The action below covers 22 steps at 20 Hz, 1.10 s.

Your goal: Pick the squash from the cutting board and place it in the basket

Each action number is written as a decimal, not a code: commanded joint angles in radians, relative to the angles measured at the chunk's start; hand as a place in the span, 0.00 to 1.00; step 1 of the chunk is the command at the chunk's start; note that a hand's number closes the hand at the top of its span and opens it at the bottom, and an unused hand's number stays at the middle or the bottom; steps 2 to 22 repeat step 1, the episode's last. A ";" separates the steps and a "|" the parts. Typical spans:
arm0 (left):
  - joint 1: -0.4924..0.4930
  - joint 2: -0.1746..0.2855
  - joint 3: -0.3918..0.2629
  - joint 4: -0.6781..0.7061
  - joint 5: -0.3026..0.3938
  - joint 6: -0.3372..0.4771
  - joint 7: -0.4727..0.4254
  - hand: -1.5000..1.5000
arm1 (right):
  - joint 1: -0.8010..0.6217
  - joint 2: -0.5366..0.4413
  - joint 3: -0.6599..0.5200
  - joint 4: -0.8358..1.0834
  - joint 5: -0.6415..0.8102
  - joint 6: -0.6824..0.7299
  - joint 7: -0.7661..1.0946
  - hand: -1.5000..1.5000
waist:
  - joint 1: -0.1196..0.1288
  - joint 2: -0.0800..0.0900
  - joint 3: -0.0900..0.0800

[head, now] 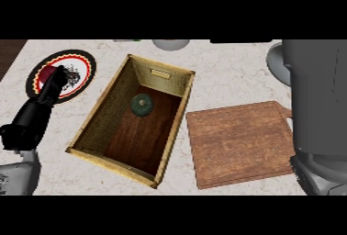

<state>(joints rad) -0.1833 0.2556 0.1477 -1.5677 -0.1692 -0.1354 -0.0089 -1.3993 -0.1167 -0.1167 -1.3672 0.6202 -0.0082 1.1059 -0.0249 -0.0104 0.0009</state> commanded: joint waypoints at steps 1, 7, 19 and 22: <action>0.031 0.012 0.021 0.007 0.022 -0.019 -0.010 0.50 | 0.063 -0.102 -0.096 -0.121 0.020 -0.018 0.114 0.00 | -0.005 -0.002 0.000; 0.031 0.012 0.021 0.007 0.022 -0.019 -0.010 0.50 | 0.063 -0.102 -0.096 -0.121 0.020 -0.018 0.114 0.00 | -0.005 -0.002 0.000; 0.031 0.012 0.021 0.007 0.022 -0.019 -0.010 0.50 | 0.063 -0.102 -0.096 -0.121 0.020 -0.018 0.114 0.00 | -0.005 -0.002 0.000; 0.031 0.012 0.021 0.007 0.022 -0.019 -0.010 0.50 | 0.063 -0.102 -0.096 -0.121 0.020 -0.018 0.114 0.00 | -0.005 -0.002 0.000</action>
